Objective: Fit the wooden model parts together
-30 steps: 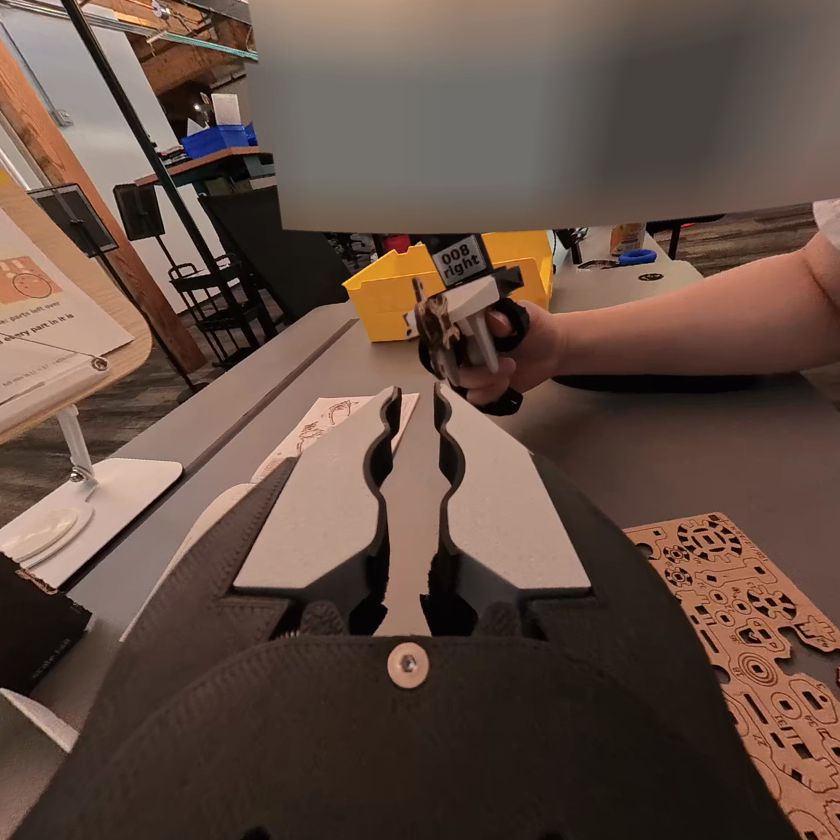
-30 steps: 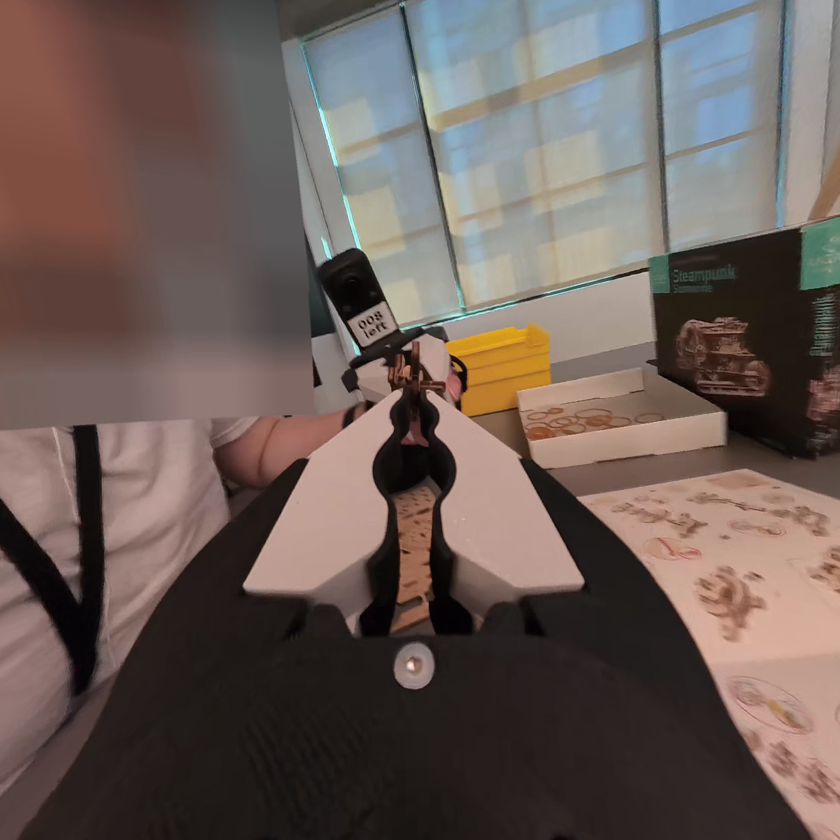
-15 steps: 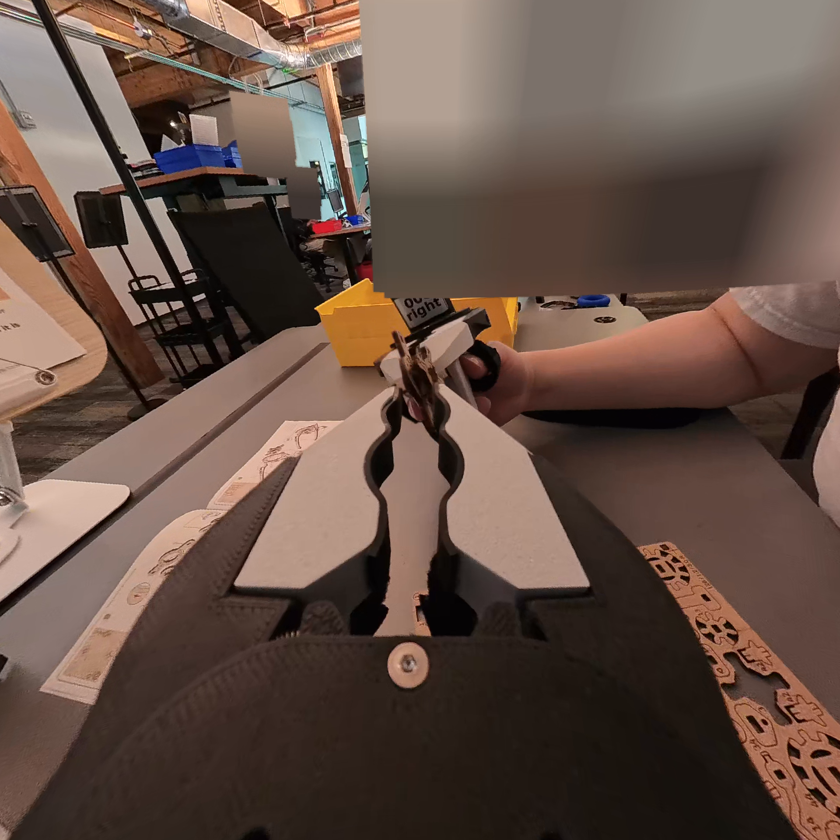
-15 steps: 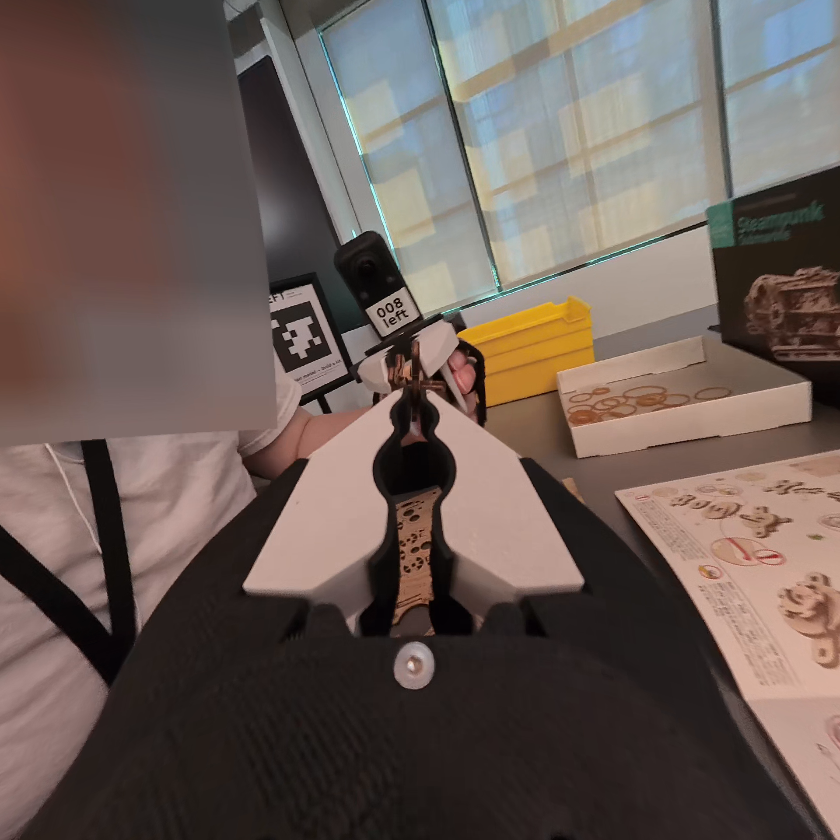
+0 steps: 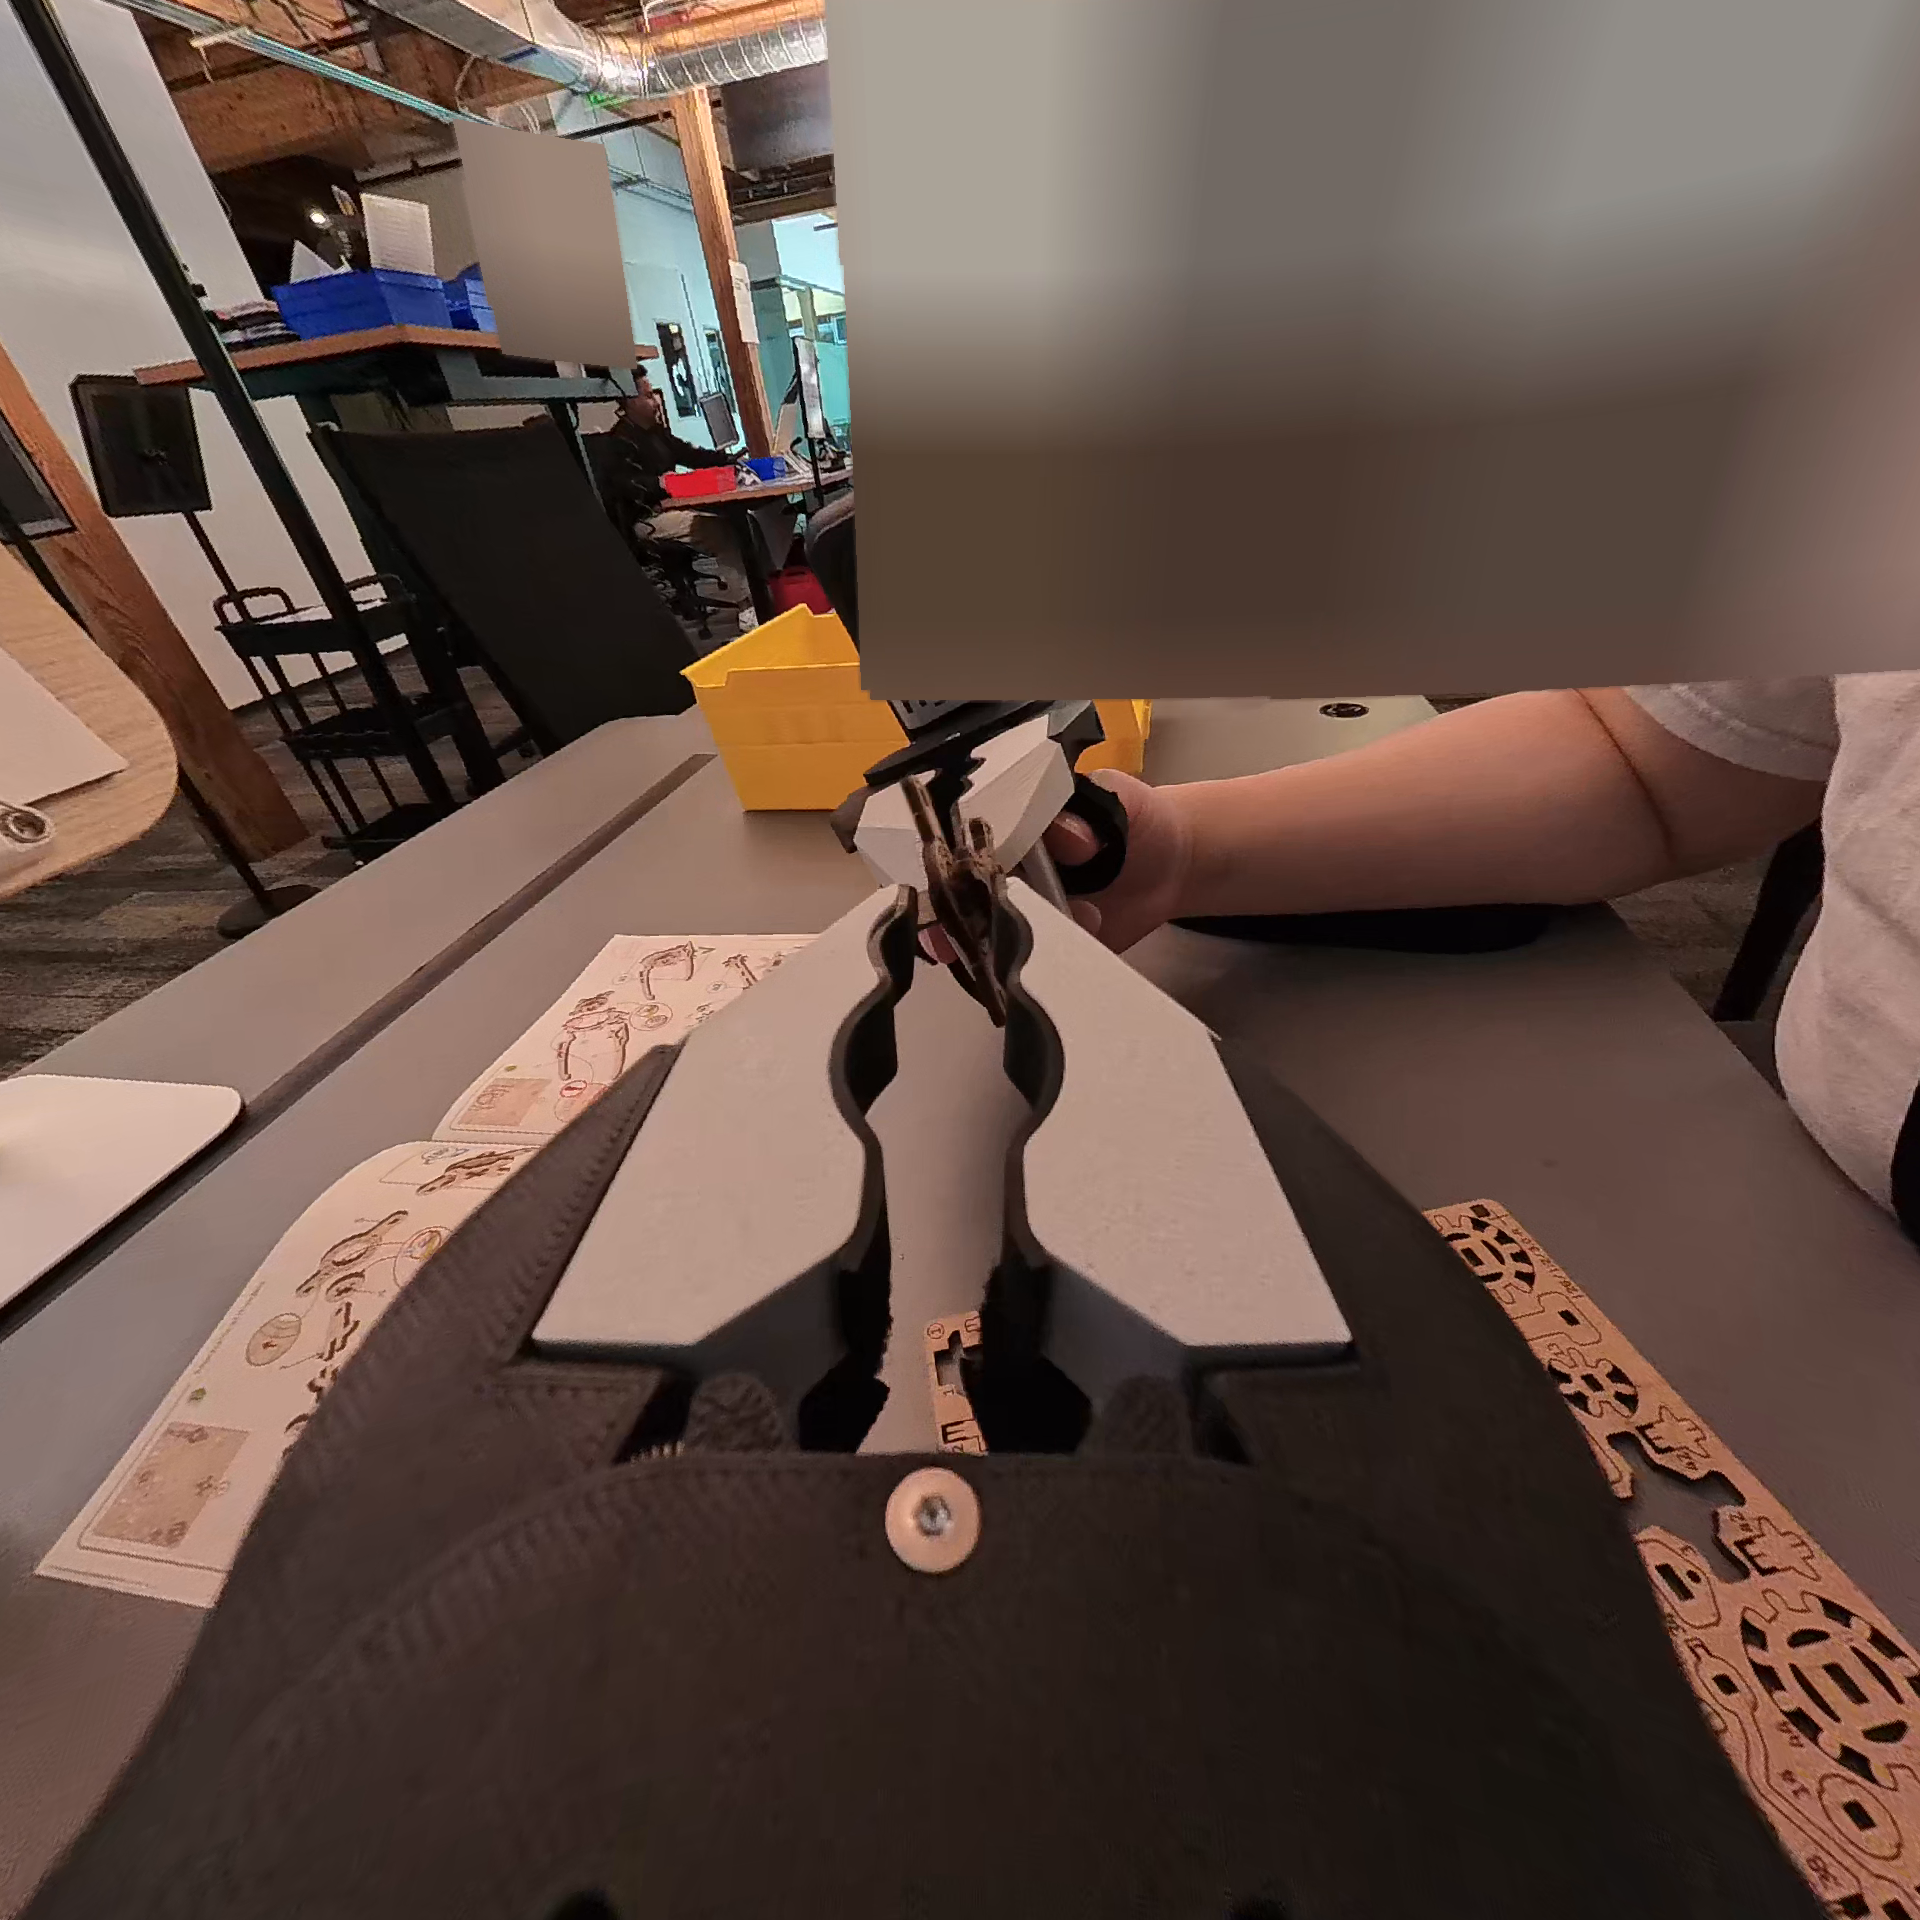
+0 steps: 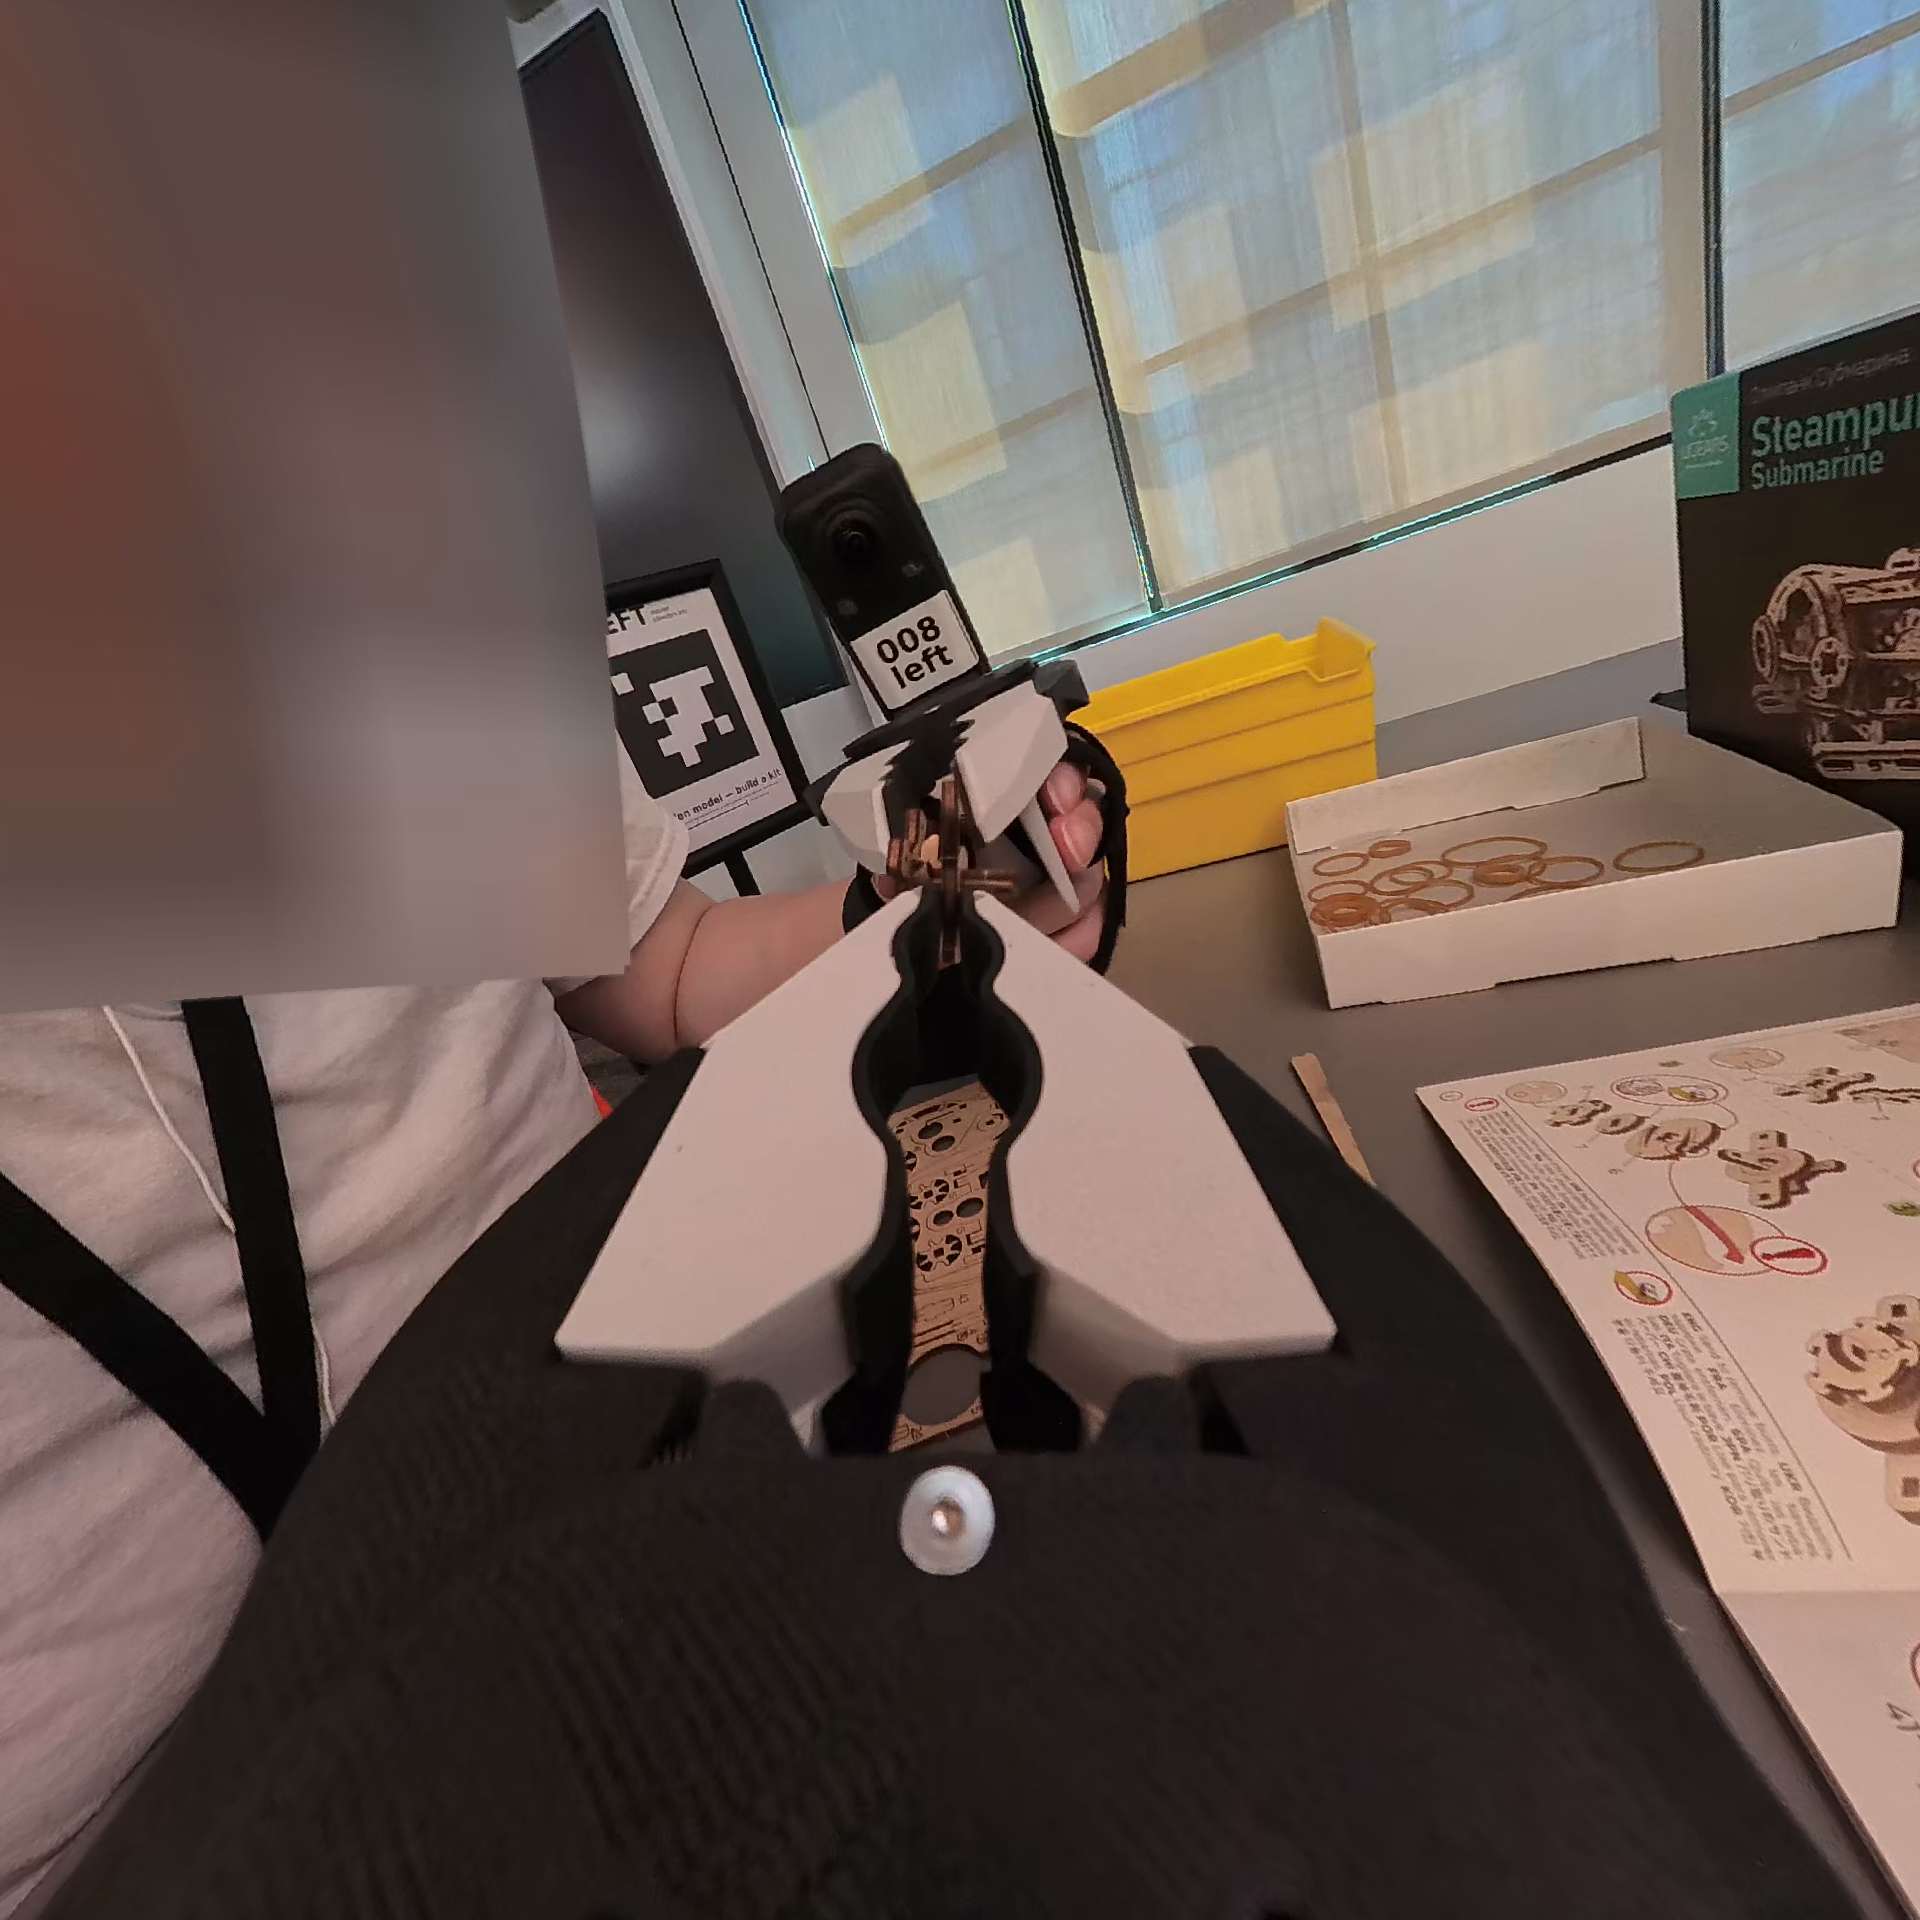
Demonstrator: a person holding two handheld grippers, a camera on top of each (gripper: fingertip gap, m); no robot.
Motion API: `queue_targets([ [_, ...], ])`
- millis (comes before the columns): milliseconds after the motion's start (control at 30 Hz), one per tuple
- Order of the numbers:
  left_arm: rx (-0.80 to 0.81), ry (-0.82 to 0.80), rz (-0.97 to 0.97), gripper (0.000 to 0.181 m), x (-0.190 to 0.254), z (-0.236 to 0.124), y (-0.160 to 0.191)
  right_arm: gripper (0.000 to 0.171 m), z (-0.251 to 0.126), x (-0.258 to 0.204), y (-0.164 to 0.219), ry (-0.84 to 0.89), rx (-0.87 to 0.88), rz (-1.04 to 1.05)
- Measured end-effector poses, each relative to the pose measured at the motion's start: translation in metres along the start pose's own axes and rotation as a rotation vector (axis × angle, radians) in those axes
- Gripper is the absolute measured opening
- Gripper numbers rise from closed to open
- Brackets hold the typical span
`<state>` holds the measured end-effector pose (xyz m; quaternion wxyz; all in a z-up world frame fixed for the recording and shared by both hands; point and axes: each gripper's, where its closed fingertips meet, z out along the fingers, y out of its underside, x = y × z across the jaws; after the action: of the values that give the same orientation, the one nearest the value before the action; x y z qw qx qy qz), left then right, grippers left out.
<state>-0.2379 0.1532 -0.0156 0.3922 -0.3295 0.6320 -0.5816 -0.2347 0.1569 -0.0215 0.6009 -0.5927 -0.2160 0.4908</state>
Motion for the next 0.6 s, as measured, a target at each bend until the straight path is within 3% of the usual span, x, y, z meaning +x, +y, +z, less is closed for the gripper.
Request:
queue_targets([
  [600, -0.006, 0.004, 0.030, 0.020, 0.0022, -0.0001, 0.0014, 0.001, -0.0009, -0.0020, -0.0003, 0.003, -0.003, -0.082],
])
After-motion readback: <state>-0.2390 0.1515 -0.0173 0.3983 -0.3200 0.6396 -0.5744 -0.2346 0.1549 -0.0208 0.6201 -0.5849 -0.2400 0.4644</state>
